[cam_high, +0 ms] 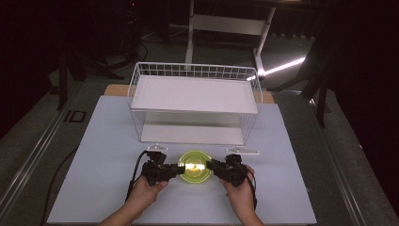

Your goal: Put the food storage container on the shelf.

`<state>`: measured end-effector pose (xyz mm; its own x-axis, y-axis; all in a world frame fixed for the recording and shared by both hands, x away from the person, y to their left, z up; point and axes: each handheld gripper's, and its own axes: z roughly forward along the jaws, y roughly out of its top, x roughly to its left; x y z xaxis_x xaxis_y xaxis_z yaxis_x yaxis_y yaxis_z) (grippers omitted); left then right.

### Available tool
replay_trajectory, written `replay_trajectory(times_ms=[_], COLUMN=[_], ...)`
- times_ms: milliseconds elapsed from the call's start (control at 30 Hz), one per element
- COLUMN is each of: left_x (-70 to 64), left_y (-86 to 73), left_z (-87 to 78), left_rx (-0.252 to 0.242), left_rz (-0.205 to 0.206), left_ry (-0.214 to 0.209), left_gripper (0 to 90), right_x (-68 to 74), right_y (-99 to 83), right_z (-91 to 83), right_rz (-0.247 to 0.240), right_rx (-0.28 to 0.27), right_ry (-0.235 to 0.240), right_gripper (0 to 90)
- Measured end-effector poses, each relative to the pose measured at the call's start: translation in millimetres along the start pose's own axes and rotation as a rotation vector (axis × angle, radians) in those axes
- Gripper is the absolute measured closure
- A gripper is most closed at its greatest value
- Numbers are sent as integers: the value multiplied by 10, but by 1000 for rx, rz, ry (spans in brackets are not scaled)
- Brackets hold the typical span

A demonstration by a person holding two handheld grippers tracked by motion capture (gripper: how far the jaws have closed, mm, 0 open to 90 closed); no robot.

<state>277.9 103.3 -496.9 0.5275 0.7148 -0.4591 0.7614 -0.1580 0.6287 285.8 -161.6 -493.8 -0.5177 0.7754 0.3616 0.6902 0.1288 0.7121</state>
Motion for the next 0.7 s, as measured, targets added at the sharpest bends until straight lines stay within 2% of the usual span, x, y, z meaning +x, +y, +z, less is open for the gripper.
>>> replay_trajectory(times_ms=[133, 200, 267, 333, 400, 700], left_x=[2, -12, -24, -5, -4, 35], left_y=[-4, -10, -17, -26, -14, 189], left_z=[-12, -17, -11, -5, -12, -130], left_rx=[0, -5, 6, 4, -4, -92], left_rz=[-16, -8, 23, 14, 26, 15], left_ry=[-13, -8, 18, 9, 13, -5], left_gripper=[755, 767, 813, 813, 814, 814], right_x=[9, 13, 20, 34, 36, 58], right_y=[-26, -39, -53, -59, -48, 188], right_z=[-34, -47, -61, -57, -55, -75], right_rz=[7, 18, 25, 9, 10, 6], right_rx=[7, 8, 5, 6, 1, -65], right_ry=[7, 12, 6, -3, -2, -5], right_gripper=[758, 765, 796, 797, 797, 797])
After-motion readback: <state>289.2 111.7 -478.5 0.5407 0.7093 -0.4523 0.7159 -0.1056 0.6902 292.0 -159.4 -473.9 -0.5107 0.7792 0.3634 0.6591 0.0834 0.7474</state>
